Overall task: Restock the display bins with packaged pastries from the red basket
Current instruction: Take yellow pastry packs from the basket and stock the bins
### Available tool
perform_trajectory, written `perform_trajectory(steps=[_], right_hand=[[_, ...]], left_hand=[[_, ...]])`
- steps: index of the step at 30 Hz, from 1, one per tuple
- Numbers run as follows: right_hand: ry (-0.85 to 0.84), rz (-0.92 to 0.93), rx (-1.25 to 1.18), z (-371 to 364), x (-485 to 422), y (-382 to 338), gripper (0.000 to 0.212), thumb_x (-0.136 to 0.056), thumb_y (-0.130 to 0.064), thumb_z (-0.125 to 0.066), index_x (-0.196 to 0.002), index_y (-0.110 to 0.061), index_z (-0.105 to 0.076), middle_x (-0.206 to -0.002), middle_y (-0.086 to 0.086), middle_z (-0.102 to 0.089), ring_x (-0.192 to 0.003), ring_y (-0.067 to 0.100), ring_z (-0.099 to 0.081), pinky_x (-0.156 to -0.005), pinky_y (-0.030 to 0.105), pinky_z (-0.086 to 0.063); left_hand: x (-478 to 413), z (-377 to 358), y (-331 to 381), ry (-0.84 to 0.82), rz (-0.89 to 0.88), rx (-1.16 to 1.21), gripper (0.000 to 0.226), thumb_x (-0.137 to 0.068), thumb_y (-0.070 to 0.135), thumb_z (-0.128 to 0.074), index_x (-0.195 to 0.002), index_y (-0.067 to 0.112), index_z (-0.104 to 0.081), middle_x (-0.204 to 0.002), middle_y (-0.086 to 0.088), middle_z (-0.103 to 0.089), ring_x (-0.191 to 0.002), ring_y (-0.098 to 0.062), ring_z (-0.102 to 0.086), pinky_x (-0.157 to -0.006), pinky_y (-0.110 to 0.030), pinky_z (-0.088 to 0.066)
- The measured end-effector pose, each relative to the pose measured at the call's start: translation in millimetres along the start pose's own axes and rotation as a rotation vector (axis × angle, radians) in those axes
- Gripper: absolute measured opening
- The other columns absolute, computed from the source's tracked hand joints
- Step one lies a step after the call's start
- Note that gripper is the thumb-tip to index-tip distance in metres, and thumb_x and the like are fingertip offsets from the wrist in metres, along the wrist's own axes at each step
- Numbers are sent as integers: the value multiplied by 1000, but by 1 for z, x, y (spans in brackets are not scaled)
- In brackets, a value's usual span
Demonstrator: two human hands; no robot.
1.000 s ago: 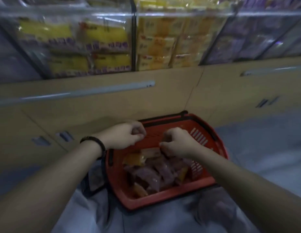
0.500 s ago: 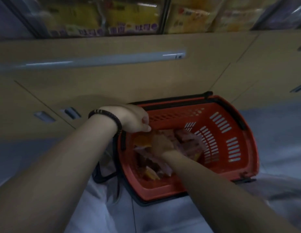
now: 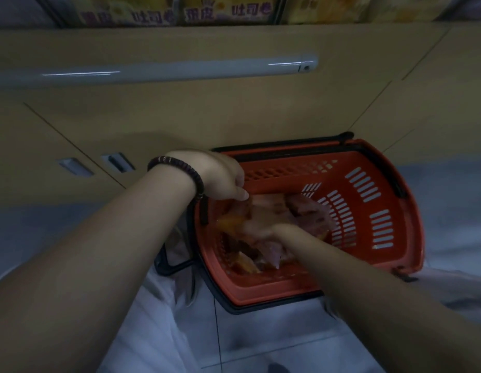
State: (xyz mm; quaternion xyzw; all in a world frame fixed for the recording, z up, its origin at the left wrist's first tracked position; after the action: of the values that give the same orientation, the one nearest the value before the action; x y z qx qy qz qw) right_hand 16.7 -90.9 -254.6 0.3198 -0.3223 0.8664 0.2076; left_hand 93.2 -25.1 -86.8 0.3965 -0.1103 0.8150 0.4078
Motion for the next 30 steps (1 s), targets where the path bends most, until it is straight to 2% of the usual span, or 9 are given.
perform_trajectory(steps=[4, 7, 9, 11, 13, 17, 23, 26, 30], right_hand=[[-65, -110, 125, -41, 5, 17, 88, -74, -54, -69, -152, -17, -47, -151, 12, -52, -135, 30, -55, -101, 29, -51], [-47, -145, 173, -57, 2, 20, 75, -71, -40, -82, -138, -21, -55, -134, 7, -60, -119, 27, -64, -91, 33, -59], [7, -146, 283, -60, -3, 17, 94, -61, -43, -87, -145, -21, -48, -140, 8, -55, -125, 28, -60, -94, 38, -59], [42, -145, 360, -66, -9, 12, 104, -72, -47, -82, -158, -14, -32, -156, 15, -41, -141, 34, -47, -104, 45, -52], [85, -132, 388, -72, -19, 11, 88, -92, -43, -68, -161, -9, -24, -160, 20, -35, -145, 39, -42, -108, 53, -48], [90, -153, 372, -67, -26, 16, 89, -70, -37, -80, -150, -19, -45, -146, 10, -52, -131, 33, -56, -95, 48, -54], [-70, -95, 196, -9, 10, 5, 60, -82, -35, -80, -135, -16, -58, -124, 8, -66, -104, 27, -67, -71, 29, -53], [-65, -96, 95, 51, 47, 6, 31, -84, -34, -82, -106, -15, -74, -101, 2, -66, -90, 19, -62, -70, 27, -52], [60, -54, 53, 142, 101, 15, 52, -88, -44, -77, -130, -14, -70, -125, 3, -70, -112, 24, -67, -91, 30, -54]], left_hand=[[0, -2, 5, -23, -6, -34, 56, -105, 58, -45, -151, 26, -52, -154, 1, -50, -137, -23, -50, -114, -42, -44], [0, 3, 11, -6, -17, -38, 55, -105, 59, -45, -149, 26, -54, -155, 0, -50, -138, -24, -50, -113, -43, -45], [-1, 4, 15, 5, -34, -42, 54, -105, 59, -45, -147, 26, -56, -153, 0, -52, -136, -24, -52, -112, -44, -45], [-3, 2, 17, 0, -48, -50, 53, -105, 60, -44, -143, 26, -60, -148, 0, -56, -132, -23, -55, -111, -44, -47], [-6, 0, 18, -8, -54, -56, 52, -104, 60, -45, -139, 26, -63, -145, 0, -58, -129, -23, -57, -110, -46, -48], [-6, 2, 17, -15, -46, -53, 50, -105, 59, -44, -140, 27, -61, -148, 2, -56, -132, -23, -55, -111, -45, -47], [1, 9, 16, 9, -45, -13, 48, -109, 51, -43, -147, 25, -57, -149, 0, -55, -133, -23, -54, -111, -42, -46], [2, 12, 13, 34, -33, 21, 45, -112, 43, -40, -149, 23, -54, -153, -2, -52, -137, -24, -51, -111, -36, -44], [1, 18, 14, 112, -65, 171, 51, -107, 58, -39, -143, 26, -58, -146, 3, -56, -131, -22, -54, -105, -33, -45]])
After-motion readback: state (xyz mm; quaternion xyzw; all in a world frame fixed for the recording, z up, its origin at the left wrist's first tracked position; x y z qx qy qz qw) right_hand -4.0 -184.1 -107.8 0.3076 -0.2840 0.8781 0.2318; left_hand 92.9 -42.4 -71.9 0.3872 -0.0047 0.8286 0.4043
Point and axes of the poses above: each hand's wrist, its own x-axis away from the middle knuckle, its own z-axis out of the back of the hand, y = z × x, the point moved 10 cm from there along -x, towards the middle knuckle
